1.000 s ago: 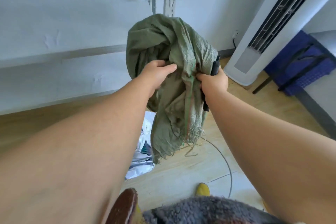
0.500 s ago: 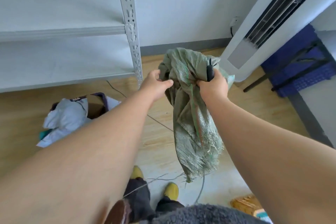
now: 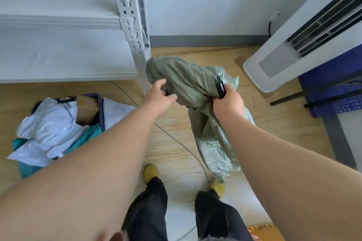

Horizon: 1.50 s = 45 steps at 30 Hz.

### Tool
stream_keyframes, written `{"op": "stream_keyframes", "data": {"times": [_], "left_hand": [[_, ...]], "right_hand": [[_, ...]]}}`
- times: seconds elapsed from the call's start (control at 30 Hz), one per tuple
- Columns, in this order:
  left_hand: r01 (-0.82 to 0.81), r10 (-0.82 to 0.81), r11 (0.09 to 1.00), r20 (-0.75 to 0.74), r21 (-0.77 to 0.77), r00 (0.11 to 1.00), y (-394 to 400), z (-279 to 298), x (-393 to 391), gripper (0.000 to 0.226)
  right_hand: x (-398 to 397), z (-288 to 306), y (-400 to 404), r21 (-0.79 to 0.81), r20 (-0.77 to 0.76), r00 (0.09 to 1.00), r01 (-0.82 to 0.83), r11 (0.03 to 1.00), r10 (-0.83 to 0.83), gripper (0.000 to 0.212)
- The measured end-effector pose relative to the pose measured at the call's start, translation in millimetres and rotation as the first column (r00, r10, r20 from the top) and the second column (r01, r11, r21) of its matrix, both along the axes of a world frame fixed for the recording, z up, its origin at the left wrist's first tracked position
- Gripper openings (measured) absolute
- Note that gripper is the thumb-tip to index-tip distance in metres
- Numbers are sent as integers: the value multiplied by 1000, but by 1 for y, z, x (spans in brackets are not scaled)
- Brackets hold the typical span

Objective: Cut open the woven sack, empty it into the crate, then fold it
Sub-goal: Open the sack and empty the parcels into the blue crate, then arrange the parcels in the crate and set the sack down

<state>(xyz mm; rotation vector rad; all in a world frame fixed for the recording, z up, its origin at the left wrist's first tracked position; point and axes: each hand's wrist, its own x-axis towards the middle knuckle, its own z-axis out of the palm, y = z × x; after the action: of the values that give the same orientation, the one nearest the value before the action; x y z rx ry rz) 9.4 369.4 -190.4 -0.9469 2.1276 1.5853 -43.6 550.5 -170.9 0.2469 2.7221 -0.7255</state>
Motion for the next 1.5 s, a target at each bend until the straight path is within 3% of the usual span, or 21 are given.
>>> {"op": "stream_keyframes", "data": {"times": [0.33,0.57,0.73,0.8,0.97,1.07,1.17,1.27,1.33,1.5], "left_hand": [[-92,96,992,42,-85,994,68,-55,-31,66],[-167,171,981,34,-97,985,136,-116,-58,78],[80,-61,984,124,-161,990,145,-196,-64,65],[134,-111,981,163,-138,980,144,-232,-65,67],[115,-86,986,220,-121,972,140,-329,-59,74],[82,-60,992,216,-92,975,134,-385,-52,77],[71,-33,980,194,-187,980,113,-430,-46,76],[3,57,936,159,-353,986,76,-470,-38,68],[-36,131,880,169,-474,977,43,-491,-31,64],[-235,379,737,99,-634,920,-42,-520,-6,61]], "right_hand": [[-73,-71,53,35,68,966,-250,967,248,34],[-118,-127,96,133,27,888,-458,879,459,62],[-130,-212,106,233,116,967,-249,940,227,66],[-126,-254,103,167,186,964,-223,960,191,58],[-104,-365,87,14,263,923,-294,956,280,37],[-85,-420,68,-51,339,874,-352,935,348,39],[-75,-464,43,-103,283,872,-387,916,400,40],[-73,-497,6,-129,113,847,-506,853,520,30],[-74,-510,-28,-161,37,777,-616,771,628,28],[-69,-517,-107,-139,31,582,-802,580,812,31]]}}
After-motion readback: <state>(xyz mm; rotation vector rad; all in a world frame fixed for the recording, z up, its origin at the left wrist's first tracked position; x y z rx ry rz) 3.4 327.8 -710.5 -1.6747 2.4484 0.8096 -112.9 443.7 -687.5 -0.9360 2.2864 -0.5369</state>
